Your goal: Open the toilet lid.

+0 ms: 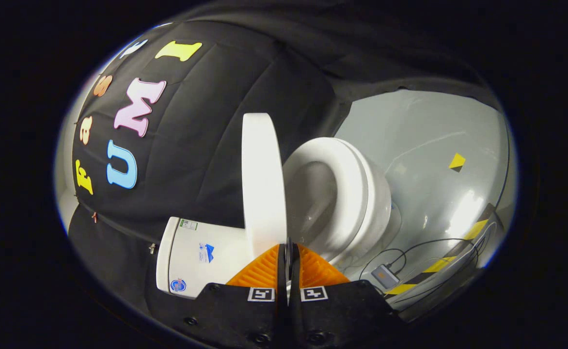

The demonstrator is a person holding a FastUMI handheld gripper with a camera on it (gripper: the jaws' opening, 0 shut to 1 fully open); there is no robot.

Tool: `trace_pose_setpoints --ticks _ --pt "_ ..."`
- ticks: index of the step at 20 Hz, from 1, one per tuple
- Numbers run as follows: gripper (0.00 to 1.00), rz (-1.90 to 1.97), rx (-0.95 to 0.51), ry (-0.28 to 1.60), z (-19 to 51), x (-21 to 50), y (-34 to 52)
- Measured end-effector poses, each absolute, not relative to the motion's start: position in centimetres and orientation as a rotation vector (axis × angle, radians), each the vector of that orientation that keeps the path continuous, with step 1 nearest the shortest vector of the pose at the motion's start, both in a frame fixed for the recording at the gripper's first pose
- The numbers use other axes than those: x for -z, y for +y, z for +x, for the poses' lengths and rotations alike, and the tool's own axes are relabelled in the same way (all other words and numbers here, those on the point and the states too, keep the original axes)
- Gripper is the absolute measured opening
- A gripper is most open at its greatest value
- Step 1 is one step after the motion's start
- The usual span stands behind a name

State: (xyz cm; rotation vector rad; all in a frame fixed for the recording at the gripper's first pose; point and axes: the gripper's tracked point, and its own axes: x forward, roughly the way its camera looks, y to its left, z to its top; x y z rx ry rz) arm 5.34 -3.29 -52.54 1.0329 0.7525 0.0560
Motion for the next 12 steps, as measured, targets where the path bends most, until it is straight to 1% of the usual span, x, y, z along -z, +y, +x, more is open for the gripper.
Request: trace_pose_setpoints --ticks 7,10,12 --pt "0.05 0.626 0.022 0.677 6.0 46.2 0.7" --pt "0.05 0.518 0.083 0.652 5.8 44.5 1.6" --pt "0.05 0.471 0.094 0.633 5.8 43.5 2.4"
